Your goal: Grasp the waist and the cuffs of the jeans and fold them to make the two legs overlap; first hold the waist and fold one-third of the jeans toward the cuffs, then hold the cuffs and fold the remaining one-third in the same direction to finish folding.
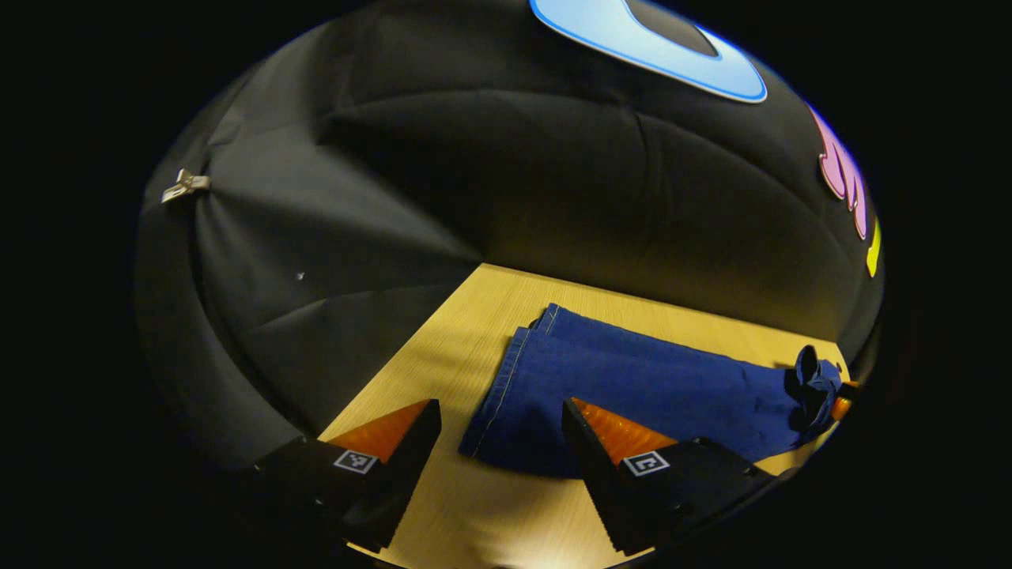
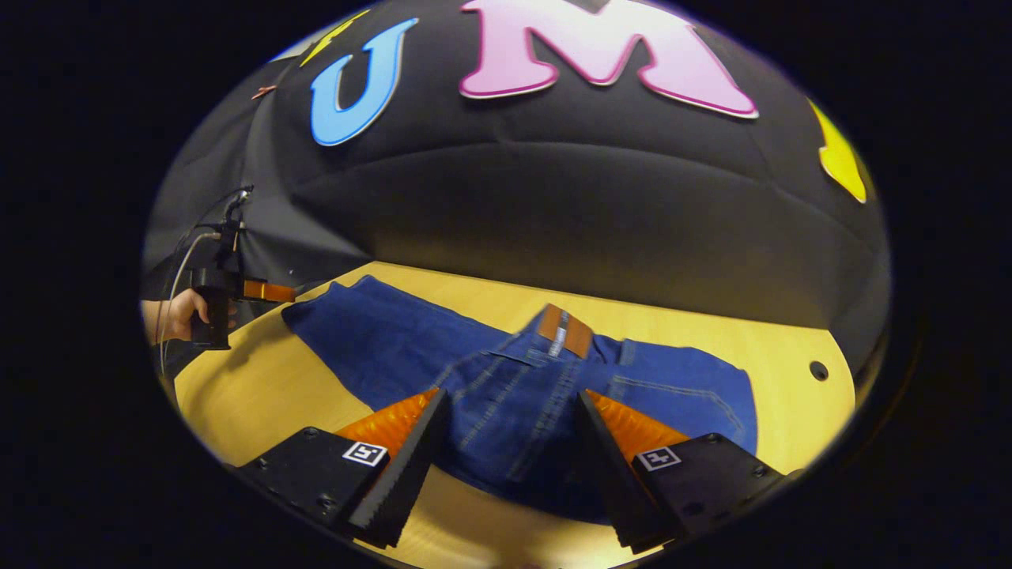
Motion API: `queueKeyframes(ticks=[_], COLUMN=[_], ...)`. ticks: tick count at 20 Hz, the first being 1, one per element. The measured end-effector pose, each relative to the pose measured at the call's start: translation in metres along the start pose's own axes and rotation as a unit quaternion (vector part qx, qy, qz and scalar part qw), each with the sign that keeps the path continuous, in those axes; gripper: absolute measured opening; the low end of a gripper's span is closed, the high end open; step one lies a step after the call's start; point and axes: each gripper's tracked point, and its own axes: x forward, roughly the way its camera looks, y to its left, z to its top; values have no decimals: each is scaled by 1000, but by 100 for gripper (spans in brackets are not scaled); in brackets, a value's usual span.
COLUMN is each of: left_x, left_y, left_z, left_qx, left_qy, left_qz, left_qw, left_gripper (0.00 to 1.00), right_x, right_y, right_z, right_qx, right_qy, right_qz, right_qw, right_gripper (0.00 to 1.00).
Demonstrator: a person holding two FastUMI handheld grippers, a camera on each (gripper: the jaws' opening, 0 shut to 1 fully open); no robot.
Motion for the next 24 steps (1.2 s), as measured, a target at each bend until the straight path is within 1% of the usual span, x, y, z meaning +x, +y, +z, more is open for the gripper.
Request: queueKeyframes(ticks=[2, 5, 7, 8, 11, 12, 13, 15, 17, 19, 20, 21, 22, 23, 24], left_x=[18, 41, 53, 60, 59, 57, 57, 51, 51, 50, 53, 55, 53, 53, 52], left_y=[3, -8, -5, -5, -10, -13, -21, -28, -41, -46, -46, -47, -48, -50, -51], left_z=[-2, 0, -9, -11, -10, -11, -16, -22, -23, -19, -20, -20, -22, -24, -23], left_qx=[10, 6, 17, 26, 43, 45, 51, 73, 66, 56, 55, 61, 67, 66, 51], left_qy=[26, 44, 74, 81, 90, 96, 106, 121, 115, 110, 107, 102, 98, 97, 96], left_qz=[14, -5, -3, 0, -10, -19, -37, -55, -75, -74, -75, -75, -75, -77, -82], left_qw=[1000, 999, 997, 996, 995, 994, 992, 988, 988, 990, 990, 990, 990, 990, 991], left_gripper=[96, 96, 96, 96, 98, 96, 96, 96, 69, 42, 31, 27, 19, 10, 12], right_x=[-17, -35, -45, -50, -60, -63, -63, -63, -62, -61, -63, -64, -65, -66, -67], right_y=[-22, -58, -77, -85, -93, -96, -99, -101, -99, -99, -99, -99, -100, -102, -103], right_z=[-7, -18, -21, -22, -21, -24, -27, -33, -37, -39, -38, -36, -35, -34, -34], right_qx=[10, 0, -3, -1, 26, 31, 32, 36, 41, 39, 38, 36, 34, 33, 34], right_qy=[7, 19, 26, 27, 19, 19, 23, 27, 32, 33, 31, 30, 27, 26, 25], right_qz=[-18, -39, -50, -54, -50, -53, -58, -62, -59, -60, -61, -62, -64, -67, -69], right_qw=[1000, 999, 998, 998, 998, 998, 998, 997, 997, 997, 997, 997, 997, 997, 997], right_gripper=[99, 99, 99, 99, 99, 99, 99, 99, 99, 99, 99, 99, 99, 99, 99])
